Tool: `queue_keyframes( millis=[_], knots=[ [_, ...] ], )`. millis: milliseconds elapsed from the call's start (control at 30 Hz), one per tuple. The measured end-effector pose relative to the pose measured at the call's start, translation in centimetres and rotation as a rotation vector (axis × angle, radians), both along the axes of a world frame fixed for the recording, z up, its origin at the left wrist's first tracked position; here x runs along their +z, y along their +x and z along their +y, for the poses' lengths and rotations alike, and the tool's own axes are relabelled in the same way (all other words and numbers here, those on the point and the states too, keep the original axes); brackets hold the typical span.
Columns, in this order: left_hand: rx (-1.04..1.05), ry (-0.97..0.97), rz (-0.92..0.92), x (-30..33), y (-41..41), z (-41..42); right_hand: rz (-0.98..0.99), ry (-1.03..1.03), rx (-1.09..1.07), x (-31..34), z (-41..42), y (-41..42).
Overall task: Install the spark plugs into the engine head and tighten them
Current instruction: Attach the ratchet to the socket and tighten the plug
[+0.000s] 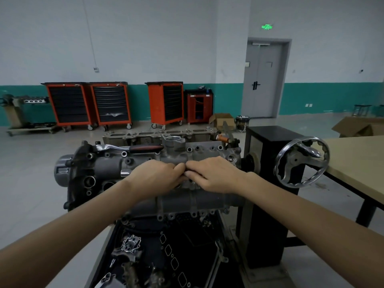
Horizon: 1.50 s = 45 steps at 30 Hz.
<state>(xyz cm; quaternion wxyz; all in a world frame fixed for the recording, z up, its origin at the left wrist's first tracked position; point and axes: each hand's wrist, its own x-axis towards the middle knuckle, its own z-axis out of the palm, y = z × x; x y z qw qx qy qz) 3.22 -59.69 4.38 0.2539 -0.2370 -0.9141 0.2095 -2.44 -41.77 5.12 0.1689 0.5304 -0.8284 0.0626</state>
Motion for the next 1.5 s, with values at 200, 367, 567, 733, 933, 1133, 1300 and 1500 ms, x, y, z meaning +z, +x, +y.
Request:
queue_keyframes(
  millis=[200, 367, 567, 733, 933, 1133, 1300, 1500],
  knots=[
    [-0.009, 0.129, 0.002, 0.5, 0.1, -1.2, -0.154, -0.100, 0.012, 0.4, -1.2, 0.0],
    [0.023, 0.148, 0.031, 0.7, -0.2, -1.8, -0.206, -0.100, -0.001, 0.9, -2.2, -0.1],
    [0.175, 0.310, 0.020, 2.0, 0.9, -5.5, -0.263, -0.146, -0.098, 0.7, 0.3, -1.3],
    [0.176, 1.044, -0.169, 0.7, 0.8, -4.4, -0.766, -0.393, -0.136, 0.9, -2.4, 0.1],
    [-0.024, 2.092, -0.485, 0.1, 1.3, -1.0, -0.900, -0.645, -0.095, 1.9, -9.2, 3.4],
    [-0.147, 2.517, -0.317, 0.3, 1.8, -1.1, -1.216, -0.958, -0.012, 1.2, -13.7, 6.9],
    [-0.194, 2.639, -0.303, 0.4, 2.8, -3.3, -0.813, -0.908, 0.069, 1.6, -14.6, 6.4],
    [-0.200, 2.800, -0.245, 0.9, 2.5, -6.2, 0.068, -0.155, -0.310, 2.9, -16.1, 0.3]
  ],
)
